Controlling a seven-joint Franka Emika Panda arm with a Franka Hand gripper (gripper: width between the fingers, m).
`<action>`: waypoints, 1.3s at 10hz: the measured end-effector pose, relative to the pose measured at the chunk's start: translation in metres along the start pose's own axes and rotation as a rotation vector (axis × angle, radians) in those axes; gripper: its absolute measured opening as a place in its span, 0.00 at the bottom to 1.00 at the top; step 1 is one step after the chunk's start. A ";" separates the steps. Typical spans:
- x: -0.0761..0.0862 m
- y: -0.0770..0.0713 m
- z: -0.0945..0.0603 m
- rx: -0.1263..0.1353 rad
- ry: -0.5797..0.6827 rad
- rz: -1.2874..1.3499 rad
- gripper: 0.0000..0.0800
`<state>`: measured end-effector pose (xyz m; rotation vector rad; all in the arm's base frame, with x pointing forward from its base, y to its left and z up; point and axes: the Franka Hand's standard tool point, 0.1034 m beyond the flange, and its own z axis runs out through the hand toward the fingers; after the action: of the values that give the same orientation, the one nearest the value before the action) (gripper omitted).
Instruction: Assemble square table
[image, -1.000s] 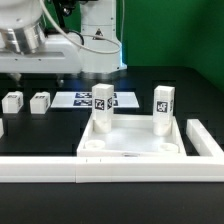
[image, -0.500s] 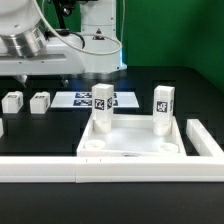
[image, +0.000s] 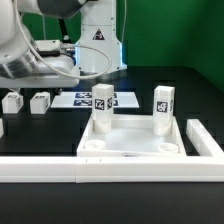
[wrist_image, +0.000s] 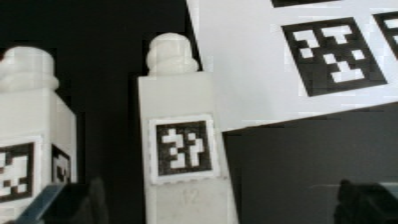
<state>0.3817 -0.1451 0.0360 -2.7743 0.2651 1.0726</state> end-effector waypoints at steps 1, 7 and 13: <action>-0.003 -0.006 0.005 0.002 -0.024 0.002 0.81; -0.015 -0.026 0.027 -0.008 -0.085 -0.049 0.81; -0.020 -0.033 0.033 -0.021 -0.166 -0.062 0.81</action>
Offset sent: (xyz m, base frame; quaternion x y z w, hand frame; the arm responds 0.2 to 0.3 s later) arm 0.0000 0.0000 0.0000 0.0000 0.0000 0.0000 1.0000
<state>0.3531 -0.1038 0.0281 -2.6716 0.1469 1.2881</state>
